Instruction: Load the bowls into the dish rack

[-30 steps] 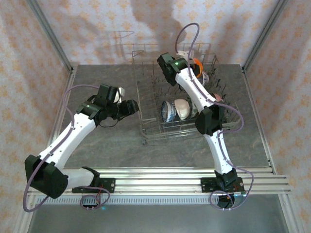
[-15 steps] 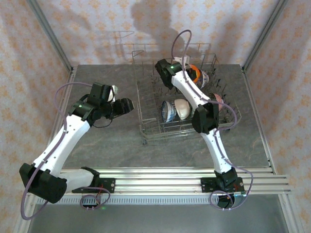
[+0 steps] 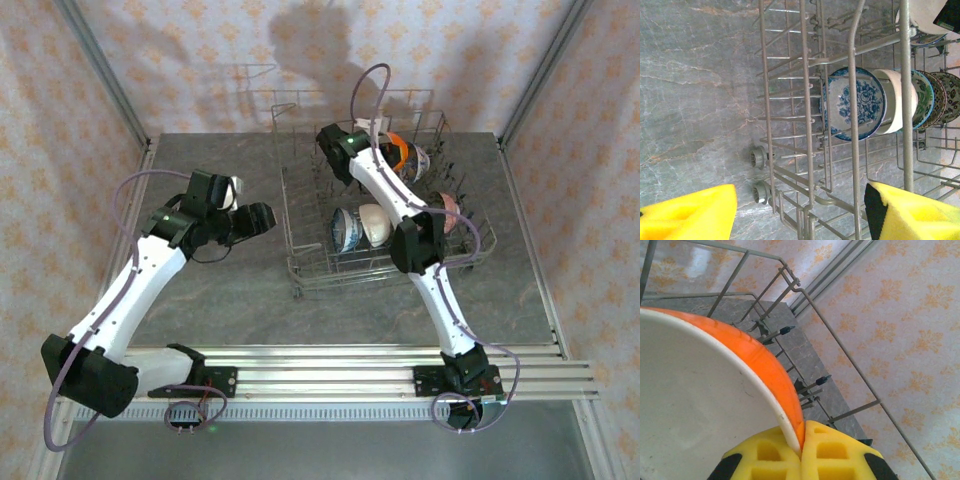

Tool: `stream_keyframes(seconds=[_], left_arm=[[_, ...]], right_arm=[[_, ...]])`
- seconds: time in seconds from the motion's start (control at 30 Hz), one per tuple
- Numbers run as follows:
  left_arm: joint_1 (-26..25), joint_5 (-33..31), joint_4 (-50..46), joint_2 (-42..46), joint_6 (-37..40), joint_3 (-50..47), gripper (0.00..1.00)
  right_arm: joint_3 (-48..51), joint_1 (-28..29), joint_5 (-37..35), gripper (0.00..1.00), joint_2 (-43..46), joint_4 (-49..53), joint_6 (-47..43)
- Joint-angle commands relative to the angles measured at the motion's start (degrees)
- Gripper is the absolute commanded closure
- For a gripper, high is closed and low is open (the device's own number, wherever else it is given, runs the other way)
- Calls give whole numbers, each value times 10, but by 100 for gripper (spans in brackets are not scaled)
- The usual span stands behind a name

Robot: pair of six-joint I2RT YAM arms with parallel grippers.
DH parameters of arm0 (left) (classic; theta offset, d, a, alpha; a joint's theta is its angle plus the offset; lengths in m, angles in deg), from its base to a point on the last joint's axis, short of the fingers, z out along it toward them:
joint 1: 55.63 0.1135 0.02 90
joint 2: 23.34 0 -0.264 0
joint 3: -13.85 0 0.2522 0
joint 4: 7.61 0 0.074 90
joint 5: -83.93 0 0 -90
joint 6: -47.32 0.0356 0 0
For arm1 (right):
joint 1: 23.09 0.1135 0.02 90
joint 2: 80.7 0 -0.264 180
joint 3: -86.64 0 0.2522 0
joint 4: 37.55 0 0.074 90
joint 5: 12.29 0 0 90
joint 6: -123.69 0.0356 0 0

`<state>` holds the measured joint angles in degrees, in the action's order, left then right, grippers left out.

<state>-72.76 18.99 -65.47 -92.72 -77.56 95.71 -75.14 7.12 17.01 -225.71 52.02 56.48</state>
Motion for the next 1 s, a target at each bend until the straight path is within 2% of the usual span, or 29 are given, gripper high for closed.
stream_keyframes(seconds=[0.0, 0.37, 0.47, 0.6, 0.8, 0.97], left_arm=[[-5, 11, 17, -13, -4, 5, 30], [-12, 9, 23, -9, -5, -7, 30], [-13, 8, 21, -7, -2, -4, 30], [-12, 4, 13, -5, 1, -2, 29], [-11, -1, 10, 0, 1, -6, 29], [-10, -1, 10, -1, 0, -5, 29]], right_arm=[[-23, 5, -39, 100, -16, -5, -9], [-43, 17, -31, 96, -41, -36, -57], [-39, 22, -6, 93, -42, -69, -86], [-45, 31, -11, 89, -53, -92, -116], [-43, 32, -9, 74, -61, -87, -119], [-41, 30, 1, 73, -65, -81, -115]])
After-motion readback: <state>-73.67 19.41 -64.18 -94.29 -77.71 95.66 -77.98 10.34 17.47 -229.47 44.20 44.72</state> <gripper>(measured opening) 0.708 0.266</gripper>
